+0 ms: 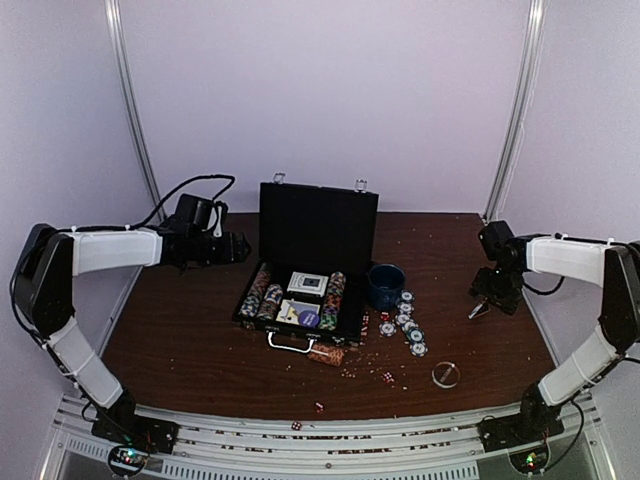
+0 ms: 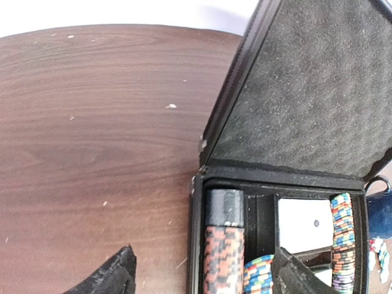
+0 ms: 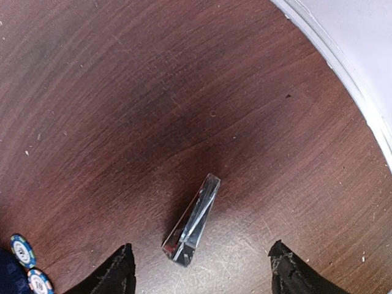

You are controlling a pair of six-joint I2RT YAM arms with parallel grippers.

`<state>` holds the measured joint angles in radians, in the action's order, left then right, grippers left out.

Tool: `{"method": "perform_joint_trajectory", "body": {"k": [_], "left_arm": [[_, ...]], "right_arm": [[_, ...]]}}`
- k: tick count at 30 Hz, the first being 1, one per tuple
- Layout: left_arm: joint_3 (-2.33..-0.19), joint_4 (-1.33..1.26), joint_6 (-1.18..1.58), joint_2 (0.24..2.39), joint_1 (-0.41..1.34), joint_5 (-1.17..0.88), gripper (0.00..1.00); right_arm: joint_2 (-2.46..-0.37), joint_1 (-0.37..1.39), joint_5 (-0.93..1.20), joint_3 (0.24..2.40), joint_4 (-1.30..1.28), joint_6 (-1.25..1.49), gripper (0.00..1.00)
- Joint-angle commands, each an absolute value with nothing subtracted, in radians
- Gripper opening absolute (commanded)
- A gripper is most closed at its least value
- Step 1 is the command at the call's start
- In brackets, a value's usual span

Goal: Pack up texas hold em set
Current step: Position the chip case at the center of the board, then pick up the all-in button from the corner of the board, then place the all-in button in the poker case.

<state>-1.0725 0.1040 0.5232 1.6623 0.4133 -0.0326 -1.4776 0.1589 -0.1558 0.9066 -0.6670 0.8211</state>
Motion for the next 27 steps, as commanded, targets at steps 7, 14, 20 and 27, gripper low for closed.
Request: {"method": "perform_joint_trajectory", "body": {"k": [7,14,20,27], "left_arm": [[-0.998,0.122,0.587,1.542,0.414,0.069,0.79],[-1.011,0.15,0.581,1.52,0.414,0.101,0.79],[-1.013,0.158,0.606,1.489,0.414,0.138,0.79],[-1.046,0.219,0.675,1.461,0.403,0.141,0.79]], "right_arm": [[-1.595,0.15,-0.135,0.962,-0.604,0.812,0.53],[-1.574,0.15,-0.128,0.986,-0.641,0.799,0.0],[-1.47,0.151,-0.092,0.999,-0.684,0.744,0.0],[-1.237,0.233,0.199,1.074,-0.491,0.663,0.0]]}}
